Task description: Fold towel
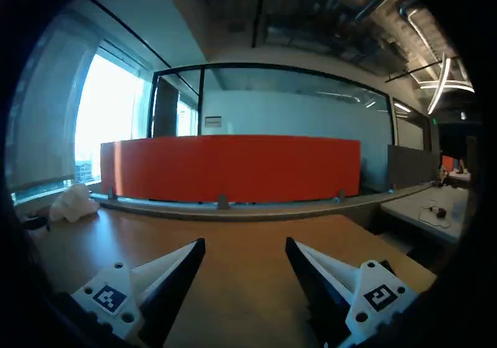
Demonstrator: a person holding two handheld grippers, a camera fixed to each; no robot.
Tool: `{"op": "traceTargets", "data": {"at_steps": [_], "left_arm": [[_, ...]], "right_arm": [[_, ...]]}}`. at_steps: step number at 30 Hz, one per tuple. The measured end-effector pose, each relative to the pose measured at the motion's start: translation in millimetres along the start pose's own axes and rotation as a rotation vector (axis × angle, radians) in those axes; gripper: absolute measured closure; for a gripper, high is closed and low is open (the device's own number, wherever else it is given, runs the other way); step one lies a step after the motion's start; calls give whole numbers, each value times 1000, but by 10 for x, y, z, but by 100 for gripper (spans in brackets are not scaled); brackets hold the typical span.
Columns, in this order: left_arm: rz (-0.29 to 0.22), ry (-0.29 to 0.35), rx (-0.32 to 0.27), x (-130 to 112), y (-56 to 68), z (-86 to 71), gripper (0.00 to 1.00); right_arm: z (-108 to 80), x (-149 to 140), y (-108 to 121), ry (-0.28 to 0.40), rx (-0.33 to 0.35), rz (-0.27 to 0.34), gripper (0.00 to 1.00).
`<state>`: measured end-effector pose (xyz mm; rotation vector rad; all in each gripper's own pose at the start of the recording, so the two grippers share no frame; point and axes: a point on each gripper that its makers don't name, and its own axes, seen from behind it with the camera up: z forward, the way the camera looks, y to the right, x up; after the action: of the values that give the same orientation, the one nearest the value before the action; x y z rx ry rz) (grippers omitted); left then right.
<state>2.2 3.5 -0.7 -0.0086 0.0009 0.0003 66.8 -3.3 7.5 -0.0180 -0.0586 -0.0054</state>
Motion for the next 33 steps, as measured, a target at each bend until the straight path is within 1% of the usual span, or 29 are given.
{"op": "traceTargets", "data": {"at_steps": [5, 8, 12, 17, 21, 29, 33], "left_arm": [[0, 0, 0, 0, 0, 0, 5], [0, 0, 0, -1, -2, 1, 5], [0, 0, 0, 1, -5, -1, 5], [0, 0, 0, 1, -4, -3, 5], [0, 0, 0, -1, -1, -4, 5], [0, 0, 0, 2, 3, -4, 5], [0, 0, 0, 3, 1, -5, 5]], "right_arm": [[27, -271, 4, -3, 5, -11, 0], [40, -408, 26, -8, 10, -1, 0], [56, -533, 85, -4, 4, 21, 0], [61, -660, 137, -3, -2, 27, 0], [53, -705, 140, -3, 4, 26, 0], [26, -709, 95, 2, 15, 46, 0], [12, -700, 80, 8, 16, 43, 0]]}}
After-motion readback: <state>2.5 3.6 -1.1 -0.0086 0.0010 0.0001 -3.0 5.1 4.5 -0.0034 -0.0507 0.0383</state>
